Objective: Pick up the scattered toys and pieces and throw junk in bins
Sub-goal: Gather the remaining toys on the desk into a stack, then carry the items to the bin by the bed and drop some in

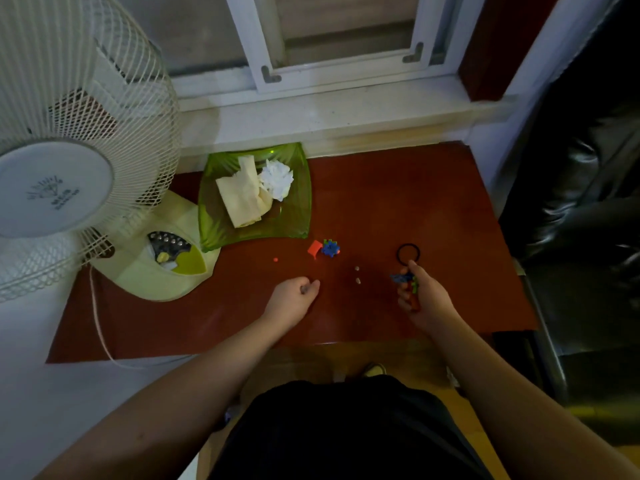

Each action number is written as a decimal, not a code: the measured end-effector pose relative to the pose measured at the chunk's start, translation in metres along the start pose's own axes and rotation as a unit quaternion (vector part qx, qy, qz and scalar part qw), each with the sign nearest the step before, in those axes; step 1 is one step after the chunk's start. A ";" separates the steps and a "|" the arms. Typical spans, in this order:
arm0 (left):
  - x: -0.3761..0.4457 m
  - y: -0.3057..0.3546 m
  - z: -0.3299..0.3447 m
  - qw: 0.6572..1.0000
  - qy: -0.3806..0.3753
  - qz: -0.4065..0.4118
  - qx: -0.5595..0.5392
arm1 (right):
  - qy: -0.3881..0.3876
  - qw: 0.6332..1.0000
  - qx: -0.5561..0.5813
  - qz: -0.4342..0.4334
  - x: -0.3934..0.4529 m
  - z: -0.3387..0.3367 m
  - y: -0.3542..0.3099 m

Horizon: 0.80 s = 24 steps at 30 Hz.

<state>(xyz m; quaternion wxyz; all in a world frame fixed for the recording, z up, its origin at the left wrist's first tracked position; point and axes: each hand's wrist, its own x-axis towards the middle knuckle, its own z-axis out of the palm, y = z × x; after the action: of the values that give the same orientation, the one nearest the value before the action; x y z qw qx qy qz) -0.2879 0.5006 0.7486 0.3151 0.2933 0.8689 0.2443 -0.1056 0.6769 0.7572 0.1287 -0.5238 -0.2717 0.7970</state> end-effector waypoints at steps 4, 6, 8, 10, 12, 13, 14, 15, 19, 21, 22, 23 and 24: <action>-0.001 0.000 0.000 0.999 -0.029 0.012 -0.009 | 0.045 0.999 0.019 -0.024 -0.027 -0.007 0.013; -0.006 -0.001 0.001 0.998 -0.052 0.016 -0.026 | 0.070 0.996 0.028 -0.039 -0.044 -0.009 0.023; -0.015 -0.004 0.003 0.994 -0.082 0.023 -0.061 | 0.094 0.994 0.045 -0.044 -0.061 -0.010 0.036; -0.027 -0.008 0.006 0.990 -0.109 0.027 -0.084 | 0.107 0.991 0.078 -0.036 -0.075 -0.014 0.053; -0.038 -0.009 0.009 0.985 -0.136 0.044 -0.091 | 0.113 0.987 0.112 -0.028 -0.088 -0.019 0.071; -0.044 -0.010 0.011 0.983 -0.151 0.052 -0.093 | 0.122 0.985 0.122 -0.027 -0.095 -0.021 0.080; -0.050 -0.009 0.013 0.980 -0.167 0.055 -0.092 | 0.135 0.982 0.127 -0.029 -0.102 -0.024 0.088; -0.055 -0.008 0.016 0.977 -0.182 0.056 -0.091 | 0.148 0.980 0.129 -0.035 -0.110 -0.028 0.097; -0.076 0.005 0.036 0.966 -0.238 0.062 -0.077 | 0.169 0.973 0.140 -0.068 -0.146 -0.050 0.122; -0.087 0.015 0.049 0.961 -0.257 0.083 -0.064 | 0.188 0.965 0.164 -0.076 -0.166 -0.063 0.128; -0.092 0.021 0.056 0.958 -0.264 0.092 -0.057 | 0.202 0.961 0.174 -0.077 -0.176 -0.071 0.130; -0.098 0.026 0.064 0.956 -0.271 0.099 -0.048 | 0.217 0.956 0.180 -0.077 -0.185 -0.080 0.133; -0.103 0.032 0.072 0.954 -0.277 0.106 -0.039 | 0.229 0.952 0.186 -0.079 -0.193 -0.090 0.137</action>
<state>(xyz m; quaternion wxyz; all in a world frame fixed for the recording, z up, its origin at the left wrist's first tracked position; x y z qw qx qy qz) -0.1623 0.4720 0.7606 0.5268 0.4277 0.7010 0.2192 0.0669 0.4971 0.7997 0.3451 -0.6356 -0.1228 0.6796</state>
